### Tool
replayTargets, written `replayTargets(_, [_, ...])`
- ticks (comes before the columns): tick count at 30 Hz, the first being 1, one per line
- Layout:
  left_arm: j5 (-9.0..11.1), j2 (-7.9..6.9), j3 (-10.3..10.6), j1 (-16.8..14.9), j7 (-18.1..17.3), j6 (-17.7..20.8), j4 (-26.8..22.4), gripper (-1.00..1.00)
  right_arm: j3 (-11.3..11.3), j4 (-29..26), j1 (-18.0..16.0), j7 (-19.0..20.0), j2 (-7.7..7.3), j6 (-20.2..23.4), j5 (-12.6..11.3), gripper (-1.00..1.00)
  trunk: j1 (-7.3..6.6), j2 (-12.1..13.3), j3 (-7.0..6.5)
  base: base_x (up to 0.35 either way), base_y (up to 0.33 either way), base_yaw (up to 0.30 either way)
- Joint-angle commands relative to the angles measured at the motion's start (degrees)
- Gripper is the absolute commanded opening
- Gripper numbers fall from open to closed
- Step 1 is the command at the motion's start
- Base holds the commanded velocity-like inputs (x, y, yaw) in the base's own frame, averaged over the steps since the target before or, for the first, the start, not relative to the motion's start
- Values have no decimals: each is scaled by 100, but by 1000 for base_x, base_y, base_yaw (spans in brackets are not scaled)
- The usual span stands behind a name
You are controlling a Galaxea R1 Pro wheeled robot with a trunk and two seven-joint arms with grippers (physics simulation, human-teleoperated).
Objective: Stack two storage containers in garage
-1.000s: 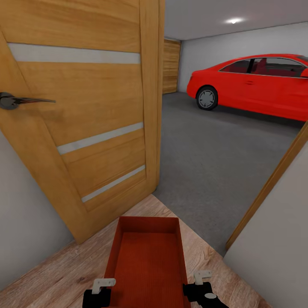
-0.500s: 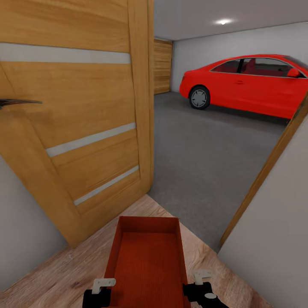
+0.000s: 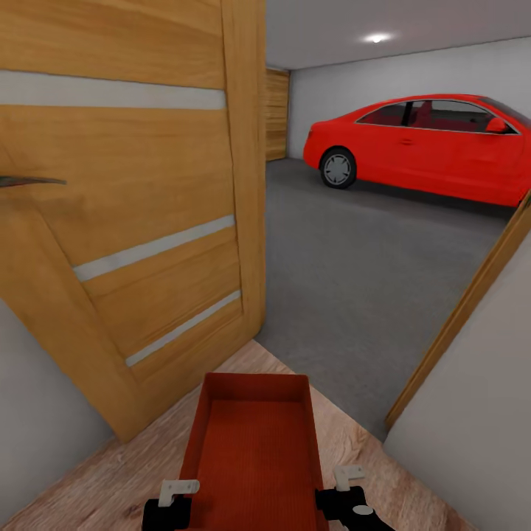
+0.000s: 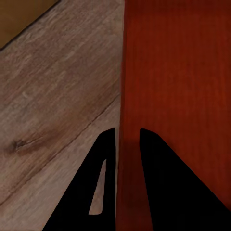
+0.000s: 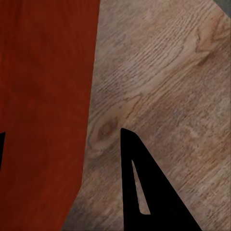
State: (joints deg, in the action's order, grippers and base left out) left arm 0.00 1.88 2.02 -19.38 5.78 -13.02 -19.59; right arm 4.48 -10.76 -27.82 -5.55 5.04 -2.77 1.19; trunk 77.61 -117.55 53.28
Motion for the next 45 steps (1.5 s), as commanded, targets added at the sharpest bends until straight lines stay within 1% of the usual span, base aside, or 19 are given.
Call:
replayTargets(1, [-8,-3,-27,-5,82,-18,-1,-100,27,10,-4,-60,-3,-12,22,-100,1,-2,4,142,173,-1])
replayTargets(9, [-8,-3,-27,-5,82,-20,-1,-100,27,12,-4,-60,-3,-12,22,-100,1,-2,4,12,15,-49])
replayTargets(21, [-8,-3,-27,-5,82,-20,-1,-100,27,13,-4,-60,-3,-11,22,-100,1,-2,4,0,0,-224])
replayTargets(38, [-8,-3,-27,-5,82,-22,-1,-100,27,13,-4,-60,-3,-13,22,-100,1,-2,4,0,0,-13])
replayTargets(45, [-8,-3,-27,-5,82,-22,-1,-100,27,12,-4,-60,-3,-10,22,-100,1,-2,2,0,0,-174])
